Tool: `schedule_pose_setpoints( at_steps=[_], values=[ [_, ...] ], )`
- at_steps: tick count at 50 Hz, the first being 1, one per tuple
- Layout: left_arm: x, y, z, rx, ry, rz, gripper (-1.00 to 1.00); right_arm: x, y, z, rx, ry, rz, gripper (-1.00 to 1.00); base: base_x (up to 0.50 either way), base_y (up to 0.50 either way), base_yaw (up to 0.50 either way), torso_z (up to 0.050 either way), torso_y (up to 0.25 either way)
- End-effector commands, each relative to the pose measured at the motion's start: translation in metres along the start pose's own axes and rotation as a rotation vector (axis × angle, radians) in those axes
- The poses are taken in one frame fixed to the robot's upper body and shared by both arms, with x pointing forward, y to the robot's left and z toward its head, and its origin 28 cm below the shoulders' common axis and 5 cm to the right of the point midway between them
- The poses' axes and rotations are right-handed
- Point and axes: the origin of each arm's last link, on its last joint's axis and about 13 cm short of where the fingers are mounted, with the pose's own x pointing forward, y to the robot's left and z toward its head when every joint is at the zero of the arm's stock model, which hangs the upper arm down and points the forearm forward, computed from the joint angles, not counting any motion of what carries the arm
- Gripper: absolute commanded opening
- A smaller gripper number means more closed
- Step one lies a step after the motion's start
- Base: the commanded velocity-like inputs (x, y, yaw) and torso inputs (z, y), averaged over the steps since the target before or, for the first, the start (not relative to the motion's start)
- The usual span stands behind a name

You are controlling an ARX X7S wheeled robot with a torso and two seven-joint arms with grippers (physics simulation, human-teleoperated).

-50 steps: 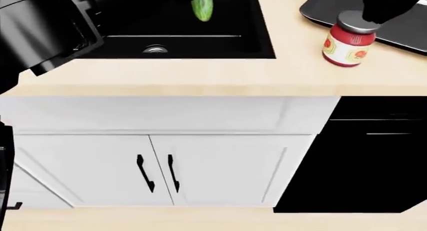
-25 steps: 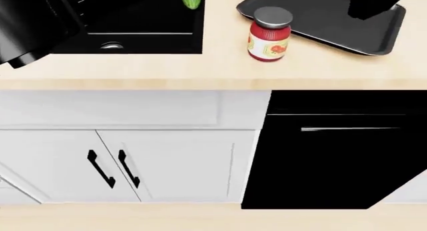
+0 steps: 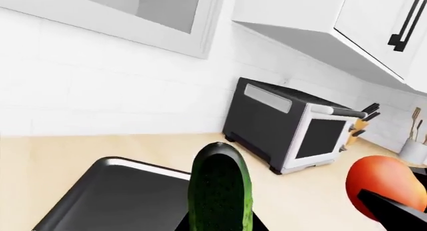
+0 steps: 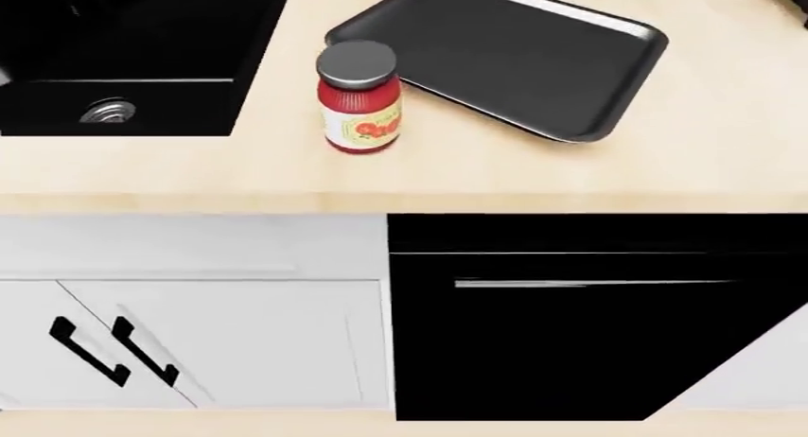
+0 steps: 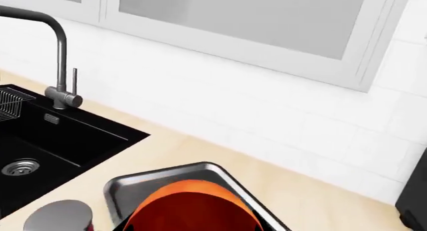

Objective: Pick up the fruits and vegetables and place them in the sink. Turn on the sink faucet to wash them. Then turn the sink off and put them in the tray.

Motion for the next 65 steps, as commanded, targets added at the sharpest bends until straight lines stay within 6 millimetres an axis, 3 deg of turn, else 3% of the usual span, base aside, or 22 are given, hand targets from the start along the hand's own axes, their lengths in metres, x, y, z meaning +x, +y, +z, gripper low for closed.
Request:
schedule_pose_setpoints(
  at_steps=[1,14,27,38,50,58,65],
  values=[
    [-0.004,-0.002,0.009,0.037,-0.012,0.005,-1.00,0.000,-0.004,0.008,-0.021,-0.011,0.001,-1.00,0.26,-0.50,0.00,0.000,0.000],
    [-0.011,-0.005,0.014,0.078,-0.013,0.004,-1.00,0.003,0.003,0.011,-0.052,-0.011,0.043,-1.00,0.46,-0.35,0.00,0.000,0.000],
    [-0.010,-0.003,0.015,0.117,0.013,0.005,-1.00,0.013,0.010,0.009,-0.057,0.023,0.081,-1.00,0.35,-0.03,0.00,0.000,0.002],
    [0.045,0.020,0.019,0.357,0.279,-0.012,-1.00,0.042,0.001,0.011,-0.108,0.285,0.111,-1.00,0.00,0.00,0.00,0.000,0.000],
    [0.102,0.041,0.009,0.535,0.493,0.004,-1.00,0.071,-0.002,0.001,-0.186,0.408,0.129,-1.00,0.00,0.00,0.00,0.000,0.000],
    [0.112,0.039,-0.001,0.599,0.605,-0.027,-1.00,0.090,-0.002,-0.011,-0.205,0.463,0.136,-1.00,0.00,0.00,0.00,0.000,0.000],
    [0.110,0.042,-0.001,0.626,0.631,-0.024,-1.00,0.109,0.003,-0.034,-0.223,0.547,0.172,-1.00,0.00,0.00,0.00,0.000,0.000]
  ],
)
